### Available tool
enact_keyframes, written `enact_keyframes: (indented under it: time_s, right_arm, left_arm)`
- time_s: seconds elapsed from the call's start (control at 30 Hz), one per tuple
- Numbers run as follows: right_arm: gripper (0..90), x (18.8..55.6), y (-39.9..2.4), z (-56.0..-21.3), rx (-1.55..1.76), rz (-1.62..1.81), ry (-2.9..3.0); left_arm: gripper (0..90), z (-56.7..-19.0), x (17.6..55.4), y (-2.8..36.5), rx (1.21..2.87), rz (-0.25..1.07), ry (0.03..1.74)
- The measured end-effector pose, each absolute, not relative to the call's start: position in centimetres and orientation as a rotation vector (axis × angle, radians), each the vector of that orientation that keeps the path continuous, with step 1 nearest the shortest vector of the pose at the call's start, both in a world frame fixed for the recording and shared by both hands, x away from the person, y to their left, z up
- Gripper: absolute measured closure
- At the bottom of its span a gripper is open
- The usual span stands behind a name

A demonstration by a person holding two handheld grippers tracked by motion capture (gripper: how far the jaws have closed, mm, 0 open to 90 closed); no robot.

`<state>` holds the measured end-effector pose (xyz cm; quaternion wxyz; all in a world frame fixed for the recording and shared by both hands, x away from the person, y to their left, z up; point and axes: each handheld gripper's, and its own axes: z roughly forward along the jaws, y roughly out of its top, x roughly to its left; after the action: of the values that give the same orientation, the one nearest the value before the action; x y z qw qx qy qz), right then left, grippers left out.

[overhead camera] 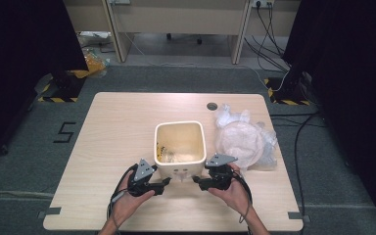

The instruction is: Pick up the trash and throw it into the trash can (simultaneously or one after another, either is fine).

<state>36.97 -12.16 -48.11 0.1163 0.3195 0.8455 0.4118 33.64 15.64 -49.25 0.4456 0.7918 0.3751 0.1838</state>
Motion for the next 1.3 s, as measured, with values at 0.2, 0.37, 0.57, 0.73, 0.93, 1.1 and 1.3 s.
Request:
enact_keyframes:
  time_s: [0.2, 0.37, 0.57, 0.73, 0.93, 1.1, 1.3]
  right_arm:
    - [32.2, 37.4, -11.8, -48.1, 0.938, 1.208, 2.477]
    - [31.3, 38.0, -11.3, -48.2, 0.947, 1.216, 2.474]
    - [30.1, 38.0, -11.6, -48.0, 0.968, 1.219, 2.460]
    - [29.1, 37.6, -12.9, -47.2, 0.983, 1.221, 2.432]
    - [28.1, 37.0, -17.0, -46.2, 1.084, 1.185, 2.341]
    - [27.4, 36.5, -20.6, -45.0, 1.152, 1.170, 2.255]
    - [26.9, 36.2, -23.6, -44.4, 1.210, 1.145, 2.167]
  left_arm:
    - [32.8, -49.2, 34.1, 15.9, 1.954, 0.466, 0.942]
    - [33.0, -49.3, 34.6, 16.3, 1.939, 0.469, 0.961]
    - [29.6, -49.6, 34.2, 16.5, 1.935, 0.446, 0.963]
    - [26.0, -49.6, 33.4, 17.4, 1.932, 0.405, 0.981]
    - [24.1, -50.5, 32.7, 19.5, 1.932, 0.391, 1.039]
    - [23.7, -51.1, 32.2, 20.8, 1.952, 0.404, 1.082]
    - [23.7, -51.7, 32.3, 22.7, 1.964, 0.462, 1.171]
